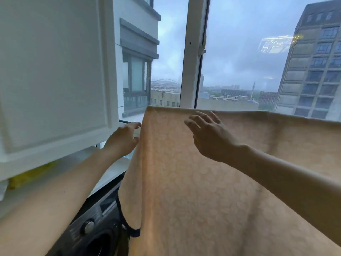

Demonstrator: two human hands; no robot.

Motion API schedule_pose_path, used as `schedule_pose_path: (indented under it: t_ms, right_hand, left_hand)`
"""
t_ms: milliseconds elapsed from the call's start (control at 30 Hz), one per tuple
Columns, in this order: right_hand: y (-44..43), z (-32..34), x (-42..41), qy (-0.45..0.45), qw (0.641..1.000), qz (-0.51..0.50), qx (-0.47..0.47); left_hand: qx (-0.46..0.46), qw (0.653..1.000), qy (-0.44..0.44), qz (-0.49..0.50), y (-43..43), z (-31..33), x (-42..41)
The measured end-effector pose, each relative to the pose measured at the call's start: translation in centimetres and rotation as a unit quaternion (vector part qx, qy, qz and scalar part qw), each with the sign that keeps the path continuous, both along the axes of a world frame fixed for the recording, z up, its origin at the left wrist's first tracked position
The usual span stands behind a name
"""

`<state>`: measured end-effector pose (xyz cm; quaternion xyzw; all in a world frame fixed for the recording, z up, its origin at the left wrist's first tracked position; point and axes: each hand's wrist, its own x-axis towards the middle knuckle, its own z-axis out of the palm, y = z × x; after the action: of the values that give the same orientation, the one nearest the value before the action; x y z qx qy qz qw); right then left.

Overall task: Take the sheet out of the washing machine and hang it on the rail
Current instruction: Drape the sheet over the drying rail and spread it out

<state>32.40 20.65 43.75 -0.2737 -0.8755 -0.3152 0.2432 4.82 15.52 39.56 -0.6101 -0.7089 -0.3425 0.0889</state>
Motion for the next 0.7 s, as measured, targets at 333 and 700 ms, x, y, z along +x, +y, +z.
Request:
schedule_pose_path:
  t_ms: [333,700]
  right_hand:
    - [-4.8,-8.1,-7.7,-0.016,0.986,0.12,-0.111]
    - [-12.5,-17.9,-18.1,-0.043,0.919,0.19,-0.344]
  left_hand:
    - [-0.034,0.995,0.022,0.094,-13.1,-7.4,-1.7]
    - [-0.025,0.977,-0.076,0.198,-25.7,-16.8,-5.1]
